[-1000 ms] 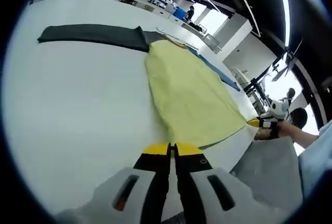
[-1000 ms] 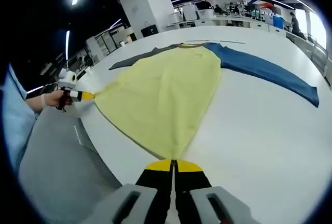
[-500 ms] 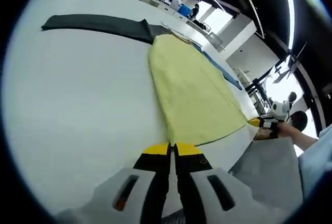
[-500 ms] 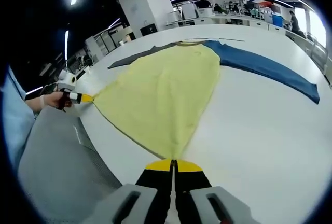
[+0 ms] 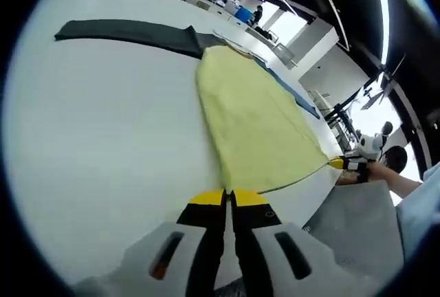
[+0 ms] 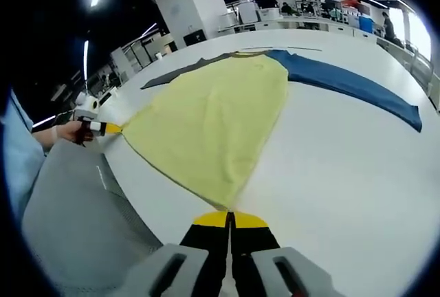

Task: Fold the garment on the visible template until the final outline fits inside the template.

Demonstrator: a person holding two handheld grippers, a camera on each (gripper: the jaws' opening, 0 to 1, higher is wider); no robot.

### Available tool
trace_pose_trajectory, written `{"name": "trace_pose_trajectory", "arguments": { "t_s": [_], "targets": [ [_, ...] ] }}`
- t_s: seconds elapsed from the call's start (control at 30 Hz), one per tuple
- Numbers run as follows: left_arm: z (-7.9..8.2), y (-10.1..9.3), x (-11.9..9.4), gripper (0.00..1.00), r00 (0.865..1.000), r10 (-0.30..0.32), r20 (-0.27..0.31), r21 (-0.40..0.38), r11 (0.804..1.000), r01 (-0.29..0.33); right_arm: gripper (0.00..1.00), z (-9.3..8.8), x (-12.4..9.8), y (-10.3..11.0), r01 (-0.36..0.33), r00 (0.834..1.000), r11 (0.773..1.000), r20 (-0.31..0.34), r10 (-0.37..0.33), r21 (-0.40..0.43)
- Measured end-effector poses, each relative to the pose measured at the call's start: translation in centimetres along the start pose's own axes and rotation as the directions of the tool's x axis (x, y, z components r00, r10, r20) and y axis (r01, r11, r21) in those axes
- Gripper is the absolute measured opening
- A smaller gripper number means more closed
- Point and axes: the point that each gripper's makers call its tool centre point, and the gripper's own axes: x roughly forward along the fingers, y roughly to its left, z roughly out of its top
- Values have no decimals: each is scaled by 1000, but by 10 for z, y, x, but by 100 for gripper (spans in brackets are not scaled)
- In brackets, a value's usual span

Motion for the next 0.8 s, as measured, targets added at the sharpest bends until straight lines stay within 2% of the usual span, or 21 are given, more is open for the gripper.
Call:
{"name": "trace_pose_trajectory", "arguments": {
  "t_s": [0.27, 0.3, 0.4, 0.47, 0.53, 0.63, 0.73, 0.8],
  "targets": [
    [5, -2, -4, 1, 999, -12, 45, 46, 999, 10, 0, 4, -1, 1, 0, 999, 1000, 39, 1, -9],
    [7, -2, -6, 1, 998, -15, 60, 58, 998, 12, 1, 7, -2, 2, -4, 999, 1000, 51, 4, -9],
    [17, -6, -13, 6, 994, -40, 101, 99, 995, 30, 15, 11, -3, 1, 10, 998, 1000, 69, -9, -9],
    [26, -8, -17, 15, 988, -62, 140, 78, 996, 52, 27, 14, -4, -3, 29, 996, 999, 81, -27, -16],
    [35, -10, -21, 29, 981, -77, 180, 81, 995, 63, 44, 18, -4, -8, 51, 994, 999, 102, -50, -6],
    [45, -14, -25, 46, 972, -93, 216, 141, 988, 63, 59, 24, -5, -11, 61, 990, 998, 128, -61, -1],
    [49, -15, -25, 64, 968, -101, 231, 153, 986, 66, 74, 30, -5, -14, 81, 985, 997, 150, -81, 7],
    [51, -17, -24, 75, 965, -112, 239, 187, 980, 67, 80, 32, -5, -15, 89, 984, 996, 155, -88, 2]
  ]
}}
